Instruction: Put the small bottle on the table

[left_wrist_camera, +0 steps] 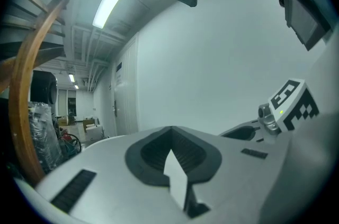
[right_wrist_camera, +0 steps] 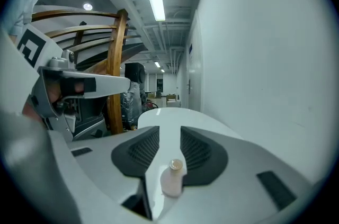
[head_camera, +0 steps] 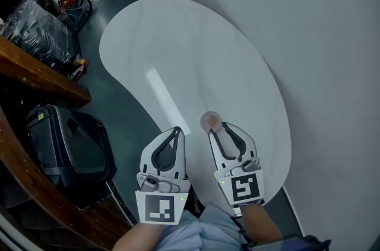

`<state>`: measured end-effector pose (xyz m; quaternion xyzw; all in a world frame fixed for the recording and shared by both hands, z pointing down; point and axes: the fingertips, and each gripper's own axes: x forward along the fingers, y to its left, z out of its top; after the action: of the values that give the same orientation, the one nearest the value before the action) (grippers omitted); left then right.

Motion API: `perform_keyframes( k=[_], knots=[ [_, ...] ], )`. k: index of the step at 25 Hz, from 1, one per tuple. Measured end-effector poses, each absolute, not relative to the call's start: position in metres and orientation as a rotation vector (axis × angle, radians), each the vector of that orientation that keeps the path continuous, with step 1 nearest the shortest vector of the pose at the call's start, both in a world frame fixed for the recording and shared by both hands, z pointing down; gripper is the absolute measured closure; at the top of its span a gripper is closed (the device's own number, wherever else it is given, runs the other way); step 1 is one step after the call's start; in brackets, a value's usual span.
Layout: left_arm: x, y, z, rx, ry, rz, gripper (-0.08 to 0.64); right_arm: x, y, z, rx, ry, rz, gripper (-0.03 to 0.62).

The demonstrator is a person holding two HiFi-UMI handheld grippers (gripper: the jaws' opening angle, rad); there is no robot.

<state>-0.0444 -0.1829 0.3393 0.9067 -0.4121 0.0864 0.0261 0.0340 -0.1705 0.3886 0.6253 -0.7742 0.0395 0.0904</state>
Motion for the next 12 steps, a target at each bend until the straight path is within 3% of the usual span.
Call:
perform_keyframes(
  k=[4, 7, 12],
  knots=[
    [-0.042, -0.163, 0.314, 2.859, -1.303, 0.174, 0.558, 0.030, -0.152, 0.358, 1.883, -2.350, 0.036, 0.493],
    [-0.040, -0.148, 0.296, 3.008, -1.313, 0.188, 0.558, 0.027, -0.138, 0.336, 1.909, -2.380, -0.044, 0.559],
    [-0.044, -0.137, 0.273, 2.888, -1.412, -0.035, 0.558, 0.023, -0.119, 0.314, 1.885, -2.397, -0.119, 0.585]
  ],
)
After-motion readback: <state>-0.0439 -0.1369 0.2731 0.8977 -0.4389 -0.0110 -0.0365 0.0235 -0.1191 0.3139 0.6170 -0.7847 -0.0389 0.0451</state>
